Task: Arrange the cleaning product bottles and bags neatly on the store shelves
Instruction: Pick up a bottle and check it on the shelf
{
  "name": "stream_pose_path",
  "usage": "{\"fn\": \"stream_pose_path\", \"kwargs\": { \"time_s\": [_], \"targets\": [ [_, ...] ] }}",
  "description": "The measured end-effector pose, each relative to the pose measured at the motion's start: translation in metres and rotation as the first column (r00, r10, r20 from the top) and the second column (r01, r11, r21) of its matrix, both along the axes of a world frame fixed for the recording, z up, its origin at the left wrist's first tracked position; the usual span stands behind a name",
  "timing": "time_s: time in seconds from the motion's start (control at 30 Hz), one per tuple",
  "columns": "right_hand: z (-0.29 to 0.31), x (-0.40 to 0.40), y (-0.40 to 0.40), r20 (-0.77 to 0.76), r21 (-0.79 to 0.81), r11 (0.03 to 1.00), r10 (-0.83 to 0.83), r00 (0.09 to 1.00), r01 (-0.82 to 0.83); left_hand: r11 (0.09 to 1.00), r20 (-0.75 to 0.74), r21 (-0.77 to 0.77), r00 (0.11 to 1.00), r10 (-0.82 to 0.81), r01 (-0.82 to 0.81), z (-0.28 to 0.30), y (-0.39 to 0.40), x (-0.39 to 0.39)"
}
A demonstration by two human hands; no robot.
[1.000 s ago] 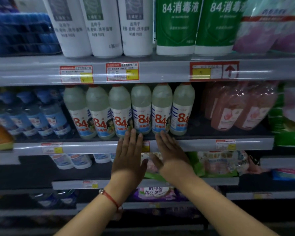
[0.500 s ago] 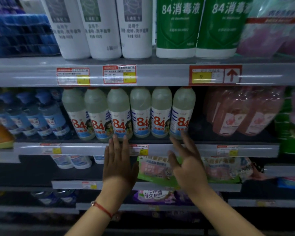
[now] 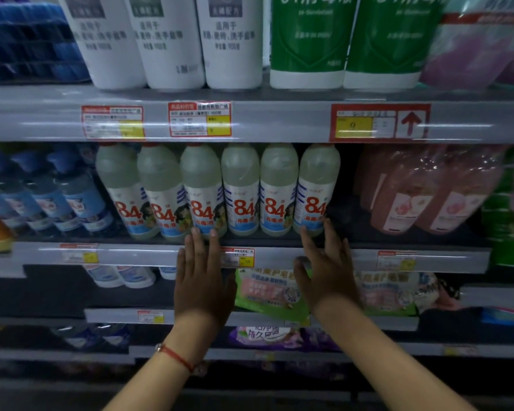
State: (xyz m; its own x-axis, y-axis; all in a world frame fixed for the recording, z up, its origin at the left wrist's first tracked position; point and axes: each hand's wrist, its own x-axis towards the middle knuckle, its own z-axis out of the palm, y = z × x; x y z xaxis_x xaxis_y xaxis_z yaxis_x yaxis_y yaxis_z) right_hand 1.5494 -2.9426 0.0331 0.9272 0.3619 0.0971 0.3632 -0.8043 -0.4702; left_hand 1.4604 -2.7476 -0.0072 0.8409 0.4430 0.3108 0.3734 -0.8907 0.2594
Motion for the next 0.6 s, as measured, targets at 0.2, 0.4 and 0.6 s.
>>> {"fn": "stream_pose_path", "kwargs": {
  "time_s": [0.2, 0.4, 0.6],
  "targets": [
    [-0.004, 0.002, 0.001, 0.042, 0.014, 1.0, 0.017, 0.999, -0.018, 1.0, -0.013, -0.013, 1.0, -0.005, 0.005, 0.008, 0.0, -0.003],
    [-0.01, -0.01, -0.011, 0.097, 0.188, 0.966, 0.164, 0.982, -0.18, 0.999, -0.026, -0.035, 1.0, -0.013, 0.012, 0.017, 0.004, -0.005],
    [-0.004, -0.029, 0.008, 0.055, 0.118, 0.924, 0.358, 0.932, -0.363, 0.999, -0.184, 0.029, 0.982, 0.042, -0.038, 0.03, 0.004, 0.0]
  ]
}}
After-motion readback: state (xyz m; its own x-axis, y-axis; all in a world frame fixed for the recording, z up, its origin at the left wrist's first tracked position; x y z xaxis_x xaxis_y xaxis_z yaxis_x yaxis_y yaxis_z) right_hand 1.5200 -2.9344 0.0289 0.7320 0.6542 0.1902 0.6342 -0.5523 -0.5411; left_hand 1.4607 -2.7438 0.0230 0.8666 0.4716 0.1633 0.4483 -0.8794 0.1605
